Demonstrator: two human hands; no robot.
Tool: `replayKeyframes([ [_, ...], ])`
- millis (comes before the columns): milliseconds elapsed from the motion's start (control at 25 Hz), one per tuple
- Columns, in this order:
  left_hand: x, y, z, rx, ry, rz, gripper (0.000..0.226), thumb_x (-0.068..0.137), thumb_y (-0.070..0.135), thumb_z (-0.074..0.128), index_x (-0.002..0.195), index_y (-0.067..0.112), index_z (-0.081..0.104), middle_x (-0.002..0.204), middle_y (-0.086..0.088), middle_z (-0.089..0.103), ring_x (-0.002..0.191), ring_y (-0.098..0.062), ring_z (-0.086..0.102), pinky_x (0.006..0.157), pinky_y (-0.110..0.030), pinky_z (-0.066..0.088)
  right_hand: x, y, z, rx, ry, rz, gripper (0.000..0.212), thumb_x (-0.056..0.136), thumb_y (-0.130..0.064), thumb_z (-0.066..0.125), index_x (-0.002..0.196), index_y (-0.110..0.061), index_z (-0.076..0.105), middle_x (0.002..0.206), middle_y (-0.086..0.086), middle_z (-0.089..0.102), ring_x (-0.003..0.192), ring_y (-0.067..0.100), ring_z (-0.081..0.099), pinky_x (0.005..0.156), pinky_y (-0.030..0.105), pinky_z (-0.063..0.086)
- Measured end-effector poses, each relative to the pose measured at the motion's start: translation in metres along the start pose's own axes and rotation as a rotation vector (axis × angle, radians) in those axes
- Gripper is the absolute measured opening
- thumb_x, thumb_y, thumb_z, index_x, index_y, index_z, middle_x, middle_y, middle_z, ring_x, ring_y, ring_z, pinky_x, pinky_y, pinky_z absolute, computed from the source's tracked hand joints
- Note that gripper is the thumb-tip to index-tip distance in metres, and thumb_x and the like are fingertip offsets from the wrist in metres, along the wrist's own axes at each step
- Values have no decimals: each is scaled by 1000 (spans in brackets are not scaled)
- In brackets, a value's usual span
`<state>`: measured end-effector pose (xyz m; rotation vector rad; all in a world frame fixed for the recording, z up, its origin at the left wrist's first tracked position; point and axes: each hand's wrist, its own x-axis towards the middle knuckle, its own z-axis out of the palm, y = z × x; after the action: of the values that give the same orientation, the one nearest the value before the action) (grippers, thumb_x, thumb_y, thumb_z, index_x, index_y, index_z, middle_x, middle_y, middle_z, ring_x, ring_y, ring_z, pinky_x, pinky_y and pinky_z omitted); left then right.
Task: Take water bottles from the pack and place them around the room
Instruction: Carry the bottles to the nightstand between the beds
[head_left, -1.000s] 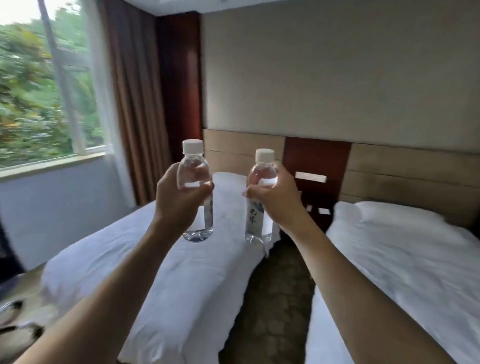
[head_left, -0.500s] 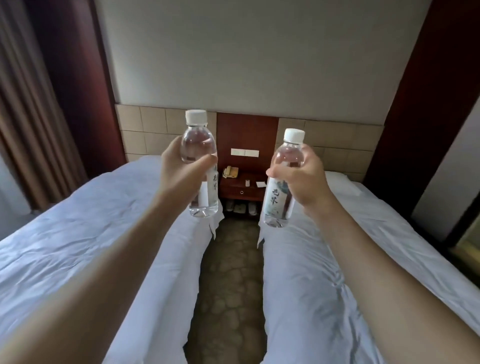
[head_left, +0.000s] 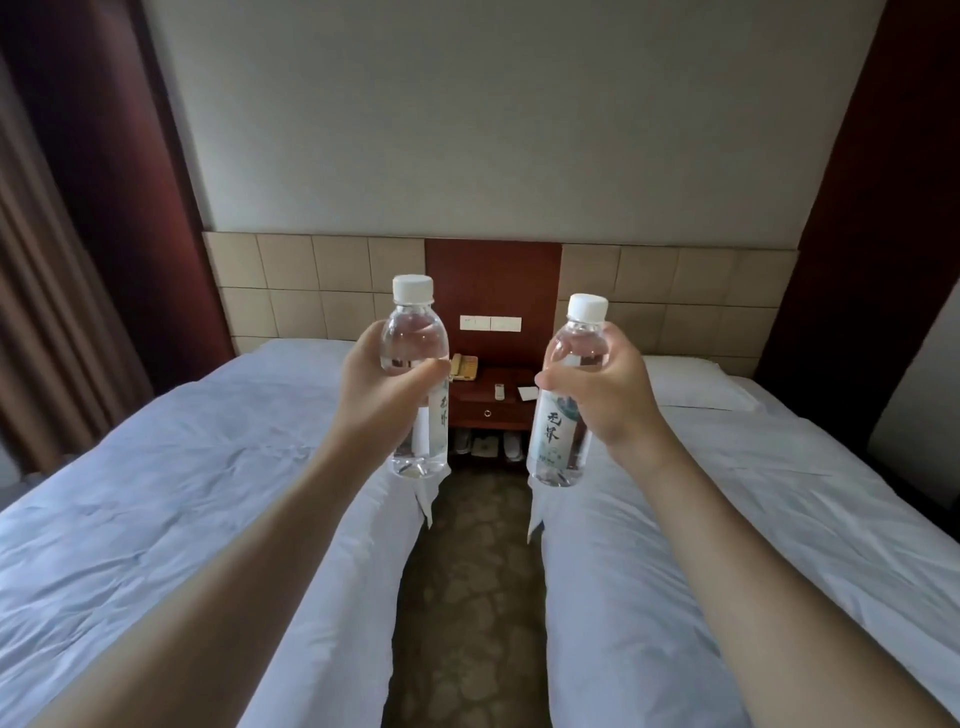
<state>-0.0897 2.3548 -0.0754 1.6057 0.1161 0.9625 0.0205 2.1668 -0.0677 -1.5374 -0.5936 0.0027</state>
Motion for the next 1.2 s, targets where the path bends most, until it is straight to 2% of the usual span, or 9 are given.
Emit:
replayKeyframes([
  [80,50,-24,18,11,10,-23,30,66,20,71,95,30,69,88,3,71,83,-23,74,64,-27,58,56,15,2,22,-11,4,41,68,-8,80,100,-24,59,99,0,66,89,18,69,70,32,55],
  [200,112,-59,39,27,-1,-8,36,62,28,70,97,30,69,86,9,71,84,-18,73,66,-27,58,129,36,12,39,-36,-1,40,69,-6,80,97,-25,59,96,0,66,83,14,71,68,29,54],
  [360,191,-114,51,4,-13,-46,39,62,28,72,101,27,68,86,12,71,86,-22,74,65,-25,56,216,68,38,-1,-56,3,39,70,-7,80,94,-27,58,92,-4,66,80,7,70,65,25,52],
  [560,303,-191,44,-13,-42,-18,39,60,30,72,100,29,67,84,15,72,79,-9,72,60,-18,54,328,120,87,-27,-47,14,39,70,-6,81,95,-25,58,94,-3,66,80,8,70,60,20,51],
  [680,383,-228,41,-34,-81,-11,35,65,23,71,99,28,66,82,16,72,75,-6,72,60,-17,53,401,142,123,-28,-8,28,39,70,-5,81,95,-22,58,96,2,67,84,14,71,63,24,51],
  [800,458,-252,43,-37,-112,-11,35,66,22,71,100,29,68,85,11,72,79,-7,72,62,-21,54,465,150,146,-42,25,18,36,68,-7,80,93,-22,58,86,-5,67,77,9,70,63,25,52],
  [920,520,-277,48,-44,-126,-22,32,64,24,72,94,34,69,92,3,72,83,-13,73,67,-28,58,523,160,158,-80,77,6,36,68,-7,79,95,-19,59,86,-7,68,81,15,70,71,35,55],
  [1000,553,-298,54,-41,-154,-14,36,63,25,72,98,31,68,92,5,72,81,-9,72,64,-23,56,560,171,164,-80,90,-4,35,68,-7,79,93,-23,59,89,-3,67,80,13,70,70,34,53],
  [1200,638,-371,77,-39,-202,-22,34,63,25,72,95,36,67,83,15,71,76,-2,71,60,-16,54,660,225,181,-102,74,-4,40,63,-14,79,88,-36,57,90,-13,66,81,6,69,71,36,54],
])
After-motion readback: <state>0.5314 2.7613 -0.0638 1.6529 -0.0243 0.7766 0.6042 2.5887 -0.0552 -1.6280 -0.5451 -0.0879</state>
